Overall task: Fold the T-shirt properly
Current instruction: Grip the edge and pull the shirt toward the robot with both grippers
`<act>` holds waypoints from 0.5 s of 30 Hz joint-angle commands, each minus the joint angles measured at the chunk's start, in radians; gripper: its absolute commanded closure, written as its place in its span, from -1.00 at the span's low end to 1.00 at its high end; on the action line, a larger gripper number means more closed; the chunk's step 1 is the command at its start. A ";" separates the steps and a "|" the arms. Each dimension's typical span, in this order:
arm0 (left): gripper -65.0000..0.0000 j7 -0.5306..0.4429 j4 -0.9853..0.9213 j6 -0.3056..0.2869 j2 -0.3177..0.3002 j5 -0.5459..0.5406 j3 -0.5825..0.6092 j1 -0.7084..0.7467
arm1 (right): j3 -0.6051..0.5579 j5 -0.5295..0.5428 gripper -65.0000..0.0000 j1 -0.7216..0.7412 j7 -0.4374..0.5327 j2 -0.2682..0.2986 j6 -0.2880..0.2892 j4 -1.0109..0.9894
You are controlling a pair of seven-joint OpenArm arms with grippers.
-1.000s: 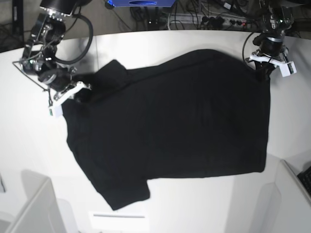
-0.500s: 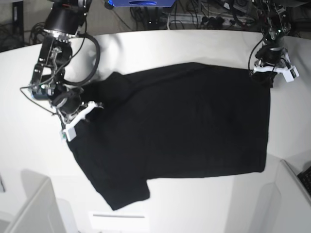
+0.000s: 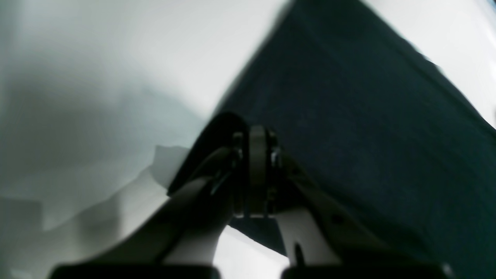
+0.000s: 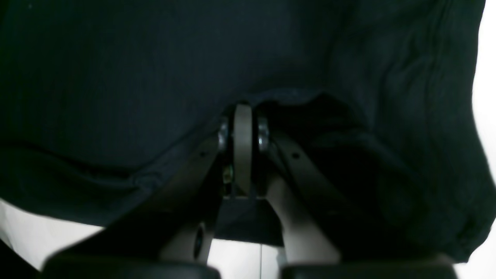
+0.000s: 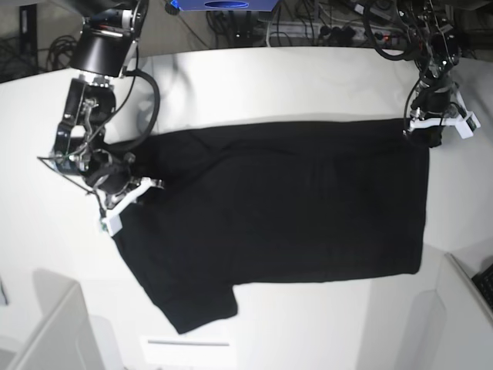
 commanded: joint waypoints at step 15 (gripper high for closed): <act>1.00 -0.024 0.011 -0.009 -0.016 -0.009 -0.006 -0.046 | 0.002 0.019 1.00 0.110 0.042 0.007 0.002 -0.054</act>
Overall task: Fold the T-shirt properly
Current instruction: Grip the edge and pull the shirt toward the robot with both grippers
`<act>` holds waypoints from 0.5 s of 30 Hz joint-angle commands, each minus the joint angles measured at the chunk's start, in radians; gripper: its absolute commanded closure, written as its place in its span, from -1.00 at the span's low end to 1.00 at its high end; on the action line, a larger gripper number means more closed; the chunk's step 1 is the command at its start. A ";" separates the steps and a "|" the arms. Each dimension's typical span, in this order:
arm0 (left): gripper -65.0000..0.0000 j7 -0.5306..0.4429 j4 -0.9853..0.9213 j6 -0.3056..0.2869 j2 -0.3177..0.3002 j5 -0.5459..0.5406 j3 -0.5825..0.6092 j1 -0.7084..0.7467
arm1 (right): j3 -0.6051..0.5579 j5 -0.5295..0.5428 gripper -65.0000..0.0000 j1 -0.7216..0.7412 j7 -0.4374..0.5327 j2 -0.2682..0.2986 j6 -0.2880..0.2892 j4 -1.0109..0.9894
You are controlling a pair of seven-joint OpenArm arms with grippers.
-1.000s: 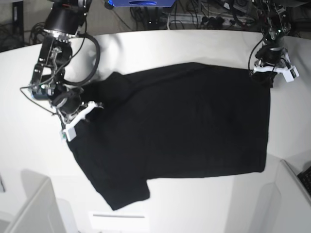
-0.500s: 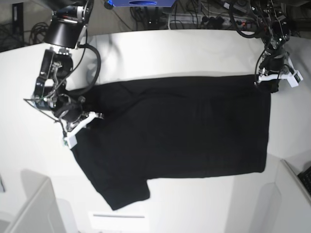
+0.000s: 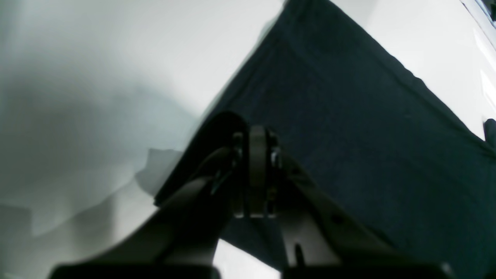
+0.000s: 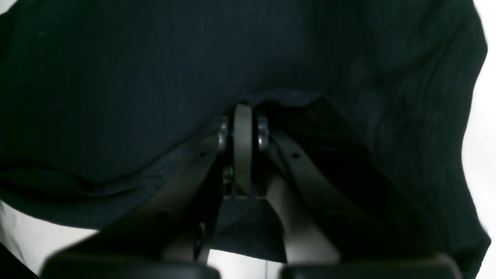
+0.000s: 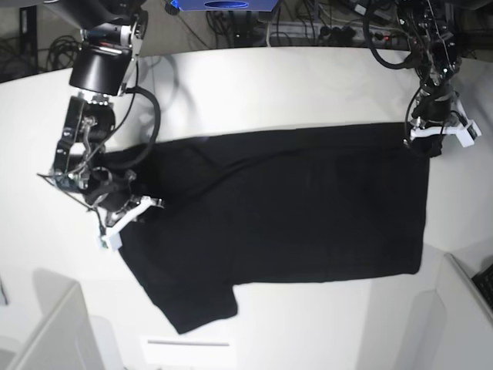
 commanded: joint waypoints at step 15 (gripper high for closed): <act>1.00 -0.027 0.046 -0.015 -0.006 -0.007 -0.072 0.003 | 0.010 0.017 1.00 -0.041 0.069 0.005 0.006 0.107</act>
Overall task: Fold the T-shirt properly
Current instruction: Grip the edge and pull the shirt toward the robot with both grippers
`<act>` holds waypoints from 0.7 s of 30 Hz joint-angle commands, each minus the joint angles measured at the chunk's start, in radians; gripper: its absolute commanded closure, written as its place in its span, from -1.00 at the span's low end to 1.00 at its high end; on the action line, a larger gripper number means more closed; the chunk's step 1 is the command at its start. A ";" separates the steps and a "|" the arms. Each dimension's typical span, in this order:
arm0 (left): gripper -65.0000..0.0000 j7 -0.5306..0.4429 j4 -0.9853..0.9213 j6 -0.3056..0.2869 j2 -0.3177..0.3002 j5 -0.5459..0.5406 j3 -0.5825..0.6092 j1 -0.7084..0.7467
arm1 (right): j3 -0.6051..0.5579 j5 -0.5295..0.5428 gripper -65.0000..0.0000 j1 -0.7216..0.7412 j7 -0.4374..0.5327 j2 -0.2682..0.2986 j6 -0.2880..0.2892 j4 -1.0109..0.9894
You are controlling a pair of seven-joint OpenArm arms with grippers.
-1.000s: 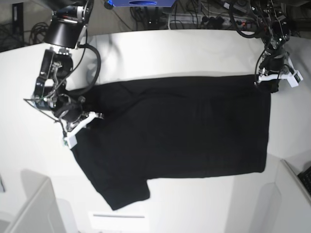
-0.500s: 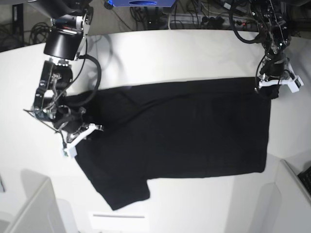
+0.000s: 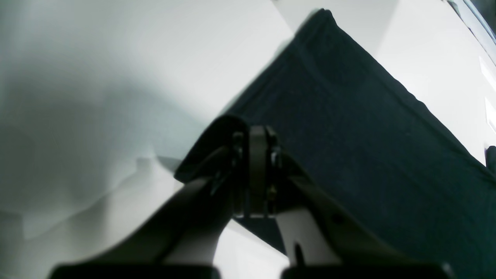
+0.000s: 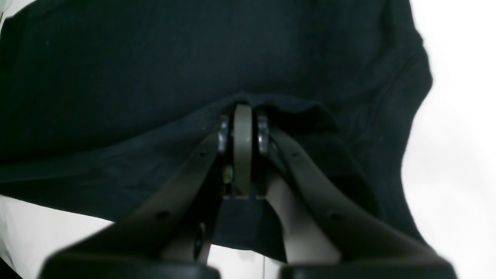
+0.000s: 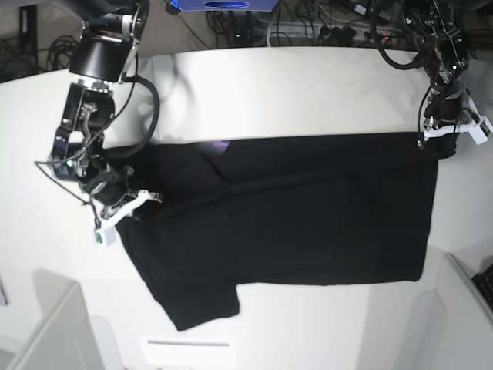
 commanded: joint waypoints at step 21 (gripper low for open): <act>1.00 -0.020 -0.005 -0.008 -0.013 0.004 -0.002 -0.060 | -0.001 0.016 1.00 0.026 0.061 0.006 0.006 -0.098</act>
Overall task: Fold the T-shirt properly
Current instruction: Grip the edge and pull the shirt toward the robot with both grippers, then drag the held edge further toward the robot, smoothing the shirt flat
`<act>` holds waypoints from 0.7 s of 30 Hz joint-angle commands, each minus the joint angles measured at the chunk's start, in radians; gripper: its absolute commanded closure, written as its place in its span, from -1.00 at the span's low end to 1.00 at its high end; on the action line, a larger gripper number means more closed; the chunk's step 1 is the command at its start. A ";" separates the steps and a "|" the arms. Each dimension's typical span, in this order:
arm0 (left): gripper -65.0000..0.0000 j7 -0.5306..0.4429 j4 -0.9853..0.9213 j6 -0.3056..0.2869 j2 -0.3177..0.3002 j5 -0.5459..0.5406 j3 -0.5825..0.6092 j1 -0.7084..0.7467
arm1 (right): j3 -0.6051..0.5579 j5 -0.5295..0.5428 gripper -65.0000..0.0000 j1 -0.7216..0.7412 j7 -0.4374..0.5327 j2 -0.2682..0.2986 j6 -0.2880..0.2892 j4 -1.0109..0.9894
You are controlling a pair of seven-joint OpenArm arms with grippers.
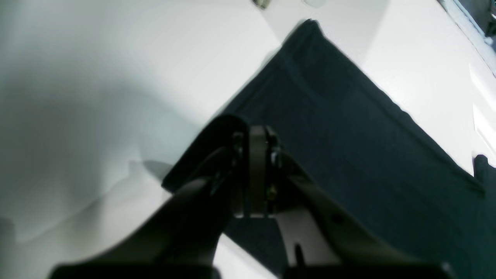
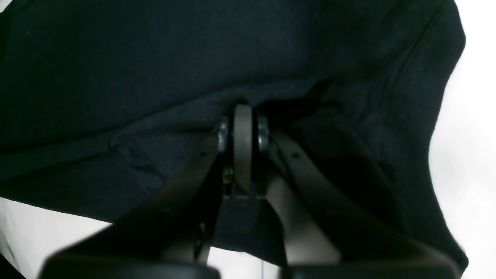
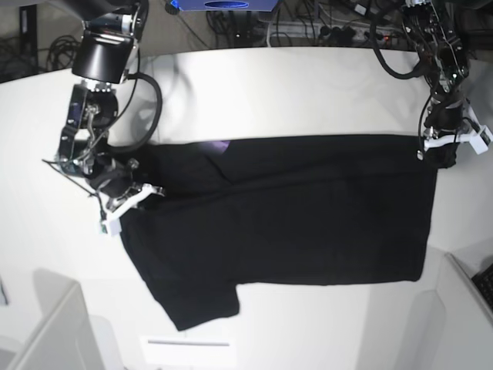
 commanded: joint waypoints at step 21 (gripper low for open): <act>-0.50 -0.028 0.068 -0.011 -0.031 -0.011 -0.029 0.076 | 0.159 0.015 0.00 -0.124 0.011 -0.070 -0.082 0.372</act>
